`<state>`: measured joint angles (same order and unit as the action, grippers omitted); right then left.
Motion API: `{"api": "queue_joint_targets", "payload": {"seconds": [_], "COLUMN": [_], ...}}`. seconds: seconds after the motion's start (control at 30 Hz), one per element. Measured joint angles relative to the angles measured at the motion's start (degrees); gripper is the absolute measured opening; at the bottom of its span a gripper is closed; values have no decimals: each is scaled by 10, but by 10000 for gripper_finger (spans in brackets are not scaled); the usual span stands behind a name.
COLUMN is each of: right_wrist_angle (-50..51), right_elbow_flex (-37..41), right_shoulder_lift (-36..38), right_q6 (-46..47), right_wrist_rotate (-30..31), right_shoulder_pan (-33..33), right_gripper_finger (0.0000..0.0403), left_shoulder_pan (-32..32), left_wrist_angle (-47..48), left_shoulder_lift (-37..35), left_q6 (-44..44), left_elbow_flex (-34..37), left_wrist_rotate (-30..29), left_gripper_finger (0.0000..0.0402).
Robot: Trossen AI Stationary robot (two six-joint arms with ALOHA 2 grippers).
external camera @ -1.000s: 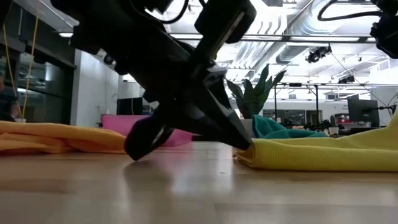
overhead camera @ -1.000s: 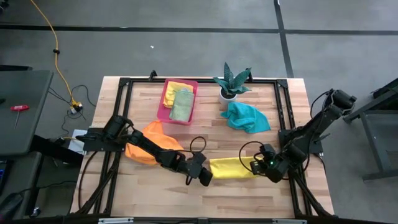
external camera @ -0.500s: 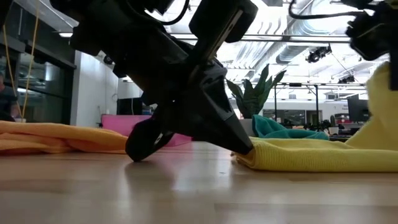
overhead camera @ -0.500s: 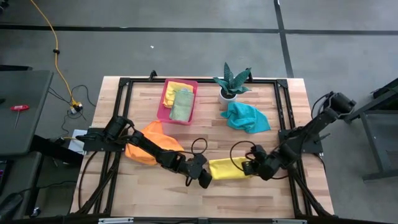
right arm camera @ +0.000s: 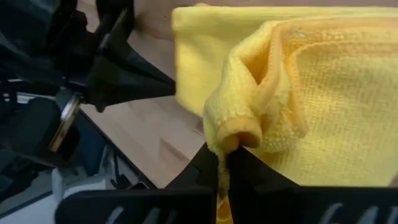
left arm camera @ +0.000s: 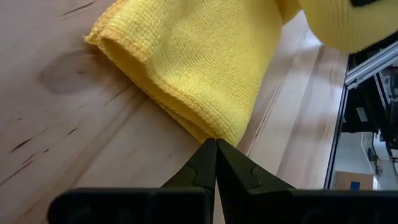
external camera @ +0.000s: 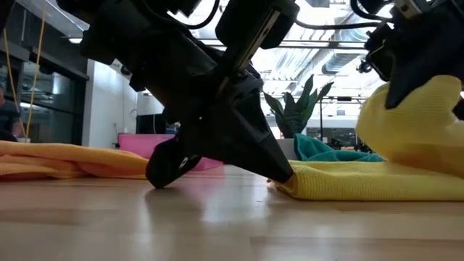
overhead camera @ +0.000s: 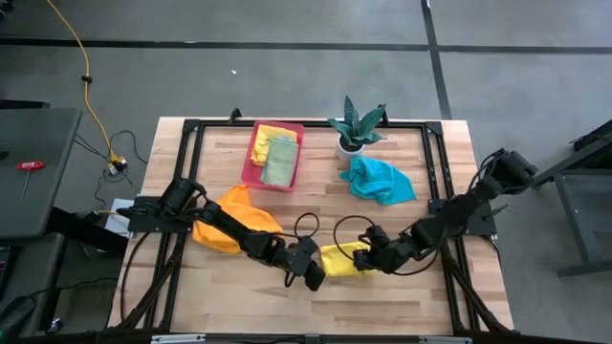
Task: Fold microfiber towels
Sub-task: Fold the yellow microfiber cloth
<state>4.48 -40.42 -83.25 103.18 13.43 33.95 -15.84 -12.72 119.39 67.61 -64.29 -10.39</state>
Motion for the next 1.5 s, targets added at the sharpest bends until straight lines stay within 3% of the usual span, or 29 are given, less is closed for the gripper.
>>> {"api": "queue_joint_targets", "payload": {"seconds": [0.2, 0.6, 0.87, 1.1, 1.27, 1.5], "right_wrist_angle": [-53, -53, -144, -142, -147, -147], "right_elbow_flex": [0, 0, 0, 0, 0, 0], "right_shoulder_lift": [-8, -17, -51, -66, -65, -65], "right_q6": [-15, -16, -25, -11, -2, 9], "right_wrist_rotate": [2, -1, 0, -14, 18, 45], "right_shoulder_pan": [-4, -14, -22, -22, -22, -22], "right_gripper_finger": [0, 0, 0, 0, 1, 47], "left_shoulder_pan": [0, 0, 0, 0, -3, -3], "left_wrist_angle": [4, 4, 4, 4, 4, 4], "left_shoulder_lift": [0, 1, 1, 1, 1, 1], "left_q6": [-4, -4, -4, -4, -5, -5], "left_elbow_flex": [0, 1, 1, 1, 1, 1], "left_wrist_rotate": [3, 1, -1, -1, -3, -3], "left_gripper_finger": [0, 0, 0, 0, 0, 0]}}
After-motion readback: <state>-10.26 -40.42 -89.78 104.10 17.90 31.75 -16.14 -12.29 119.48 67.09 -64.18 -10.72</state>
